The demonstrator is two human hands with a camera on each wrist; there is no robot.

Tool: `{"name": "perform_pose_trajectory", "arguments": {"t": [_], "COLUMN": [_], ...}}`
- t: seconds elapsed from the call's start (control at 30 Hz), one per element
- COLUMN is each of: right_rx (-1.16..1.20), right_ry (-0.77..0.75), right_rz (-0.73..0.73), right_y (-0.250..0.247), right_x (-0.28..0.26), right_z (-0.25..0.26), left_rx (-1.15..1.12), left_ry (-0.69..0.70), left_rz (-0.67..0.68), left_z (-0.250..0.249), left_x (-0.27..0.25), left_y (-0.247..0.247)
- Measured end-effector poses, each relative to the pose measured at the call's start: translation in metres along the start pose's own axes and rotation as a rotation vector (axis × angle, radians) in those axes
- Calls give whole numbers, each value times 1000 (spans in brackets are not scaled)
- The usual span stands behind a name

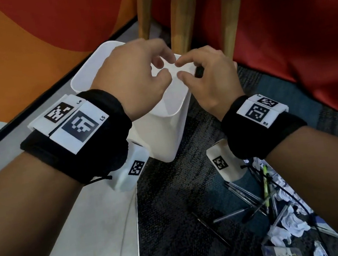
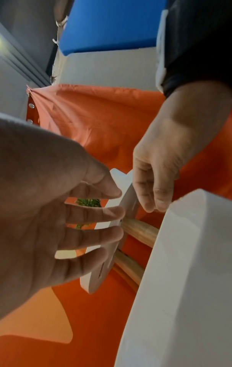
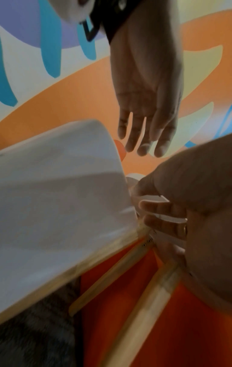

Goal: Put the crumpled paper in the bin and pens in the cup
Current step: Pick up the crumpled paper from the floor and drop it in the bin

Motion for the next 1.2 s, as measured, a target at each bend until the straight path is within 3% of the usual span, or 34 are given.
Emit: {"name": "perform_pose_trajectory", "arguments": {"t": [0.13,0.23,0.4,0.53,0.63,0.8,1.0,1.2], "right_rx": [-12,-37,-108,-241,-274,-349,-431,-593], "right_ry": [71,169,328,412,515,491,425,517], "right_rz": [-66,-23,215,446,515,497,247,576], "right_y": [-12,-9,18,49,65,93,102,134], "right_x": [-23,-61,-143,-208,-238,-222,-171,-162], "right_z": [-36,-82,-162,-213,-244,-249,-231,-256], "left_rx": [-91,-144,-161,-95,-39,29,36,-16], "left_ry": [74,126,157,62,8,-130,-201,-216], "left_rz": [3,83,319,506,598,721,751,771], "left_z": [-28,-50,-55,-25,-1,44,70,77], "left_x": [-9,-25,-56,-80,-92,-104,-109,-121], "left_y": [12,40,114,181,218,255,266,269]}}
Point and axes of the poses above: each hand's wrist, its own x-axis towards the middle knuckle, its own y-axis out of the palm, z = x × y, the point moved 9 cm from there along x, towards the middle knuckle, and after that the axes turned 15 degrees about -x, right-handed, at the moved point
